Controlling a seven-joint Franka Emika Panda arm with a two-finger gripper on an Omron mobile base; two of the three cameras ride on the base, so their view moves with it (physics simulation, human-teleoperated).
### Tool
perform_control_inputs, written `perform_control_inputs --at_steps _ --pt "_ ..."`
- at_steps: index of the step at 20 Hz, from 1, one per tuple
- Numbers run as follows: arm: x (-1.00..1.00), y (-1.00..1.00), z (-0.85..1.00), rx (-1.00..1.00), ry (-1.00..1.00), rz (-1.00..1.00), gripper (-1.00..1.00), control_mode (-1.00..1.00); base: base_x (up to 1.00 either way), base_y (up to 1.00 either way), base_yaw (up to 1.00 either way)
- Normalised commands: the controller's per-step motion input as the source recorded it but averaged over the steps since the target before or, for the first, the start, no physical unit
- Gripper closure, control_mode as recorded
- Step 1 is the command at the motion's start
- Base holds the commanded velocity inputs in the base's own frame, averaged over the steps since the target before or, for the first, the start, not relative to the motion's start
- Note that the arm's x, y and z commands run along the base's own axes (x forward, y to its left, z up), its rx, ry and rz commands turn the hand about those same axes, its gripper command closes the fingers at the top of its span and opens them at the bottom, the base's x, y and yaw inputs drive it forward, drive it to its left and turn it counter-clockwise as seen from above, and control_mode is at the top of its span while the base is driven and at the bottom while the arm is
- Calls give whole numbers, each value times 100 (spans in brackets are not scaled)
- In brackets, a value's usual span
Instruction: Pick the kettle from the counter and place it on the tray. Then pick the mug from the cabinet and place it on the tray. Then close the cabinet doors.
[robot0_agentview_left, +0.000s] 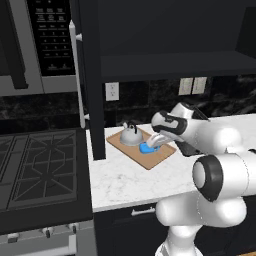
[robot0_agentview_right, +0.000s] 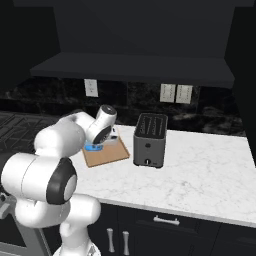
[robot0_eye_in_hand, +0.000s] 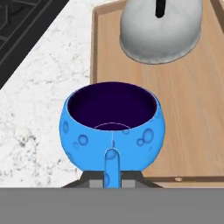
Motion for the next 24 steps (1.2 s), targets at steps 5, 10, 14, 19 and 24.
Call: perform_control_inputs --at_steps 5,10,14,19,24 --pt "32 -3 -46 -6 -3 -2 100 -100 0 0 0" --pt "25 -5 -46 -2 -6 -3 100 -100 0 0 0" --pt "23 -6 -40 0 -2 -3 100 -100 0 0 0" --pt "10 -6 -35 0 0 0 100 -100 0 0 0" --pt "-16 -3 -47 -2 0 0 100 -100 0 0 0"
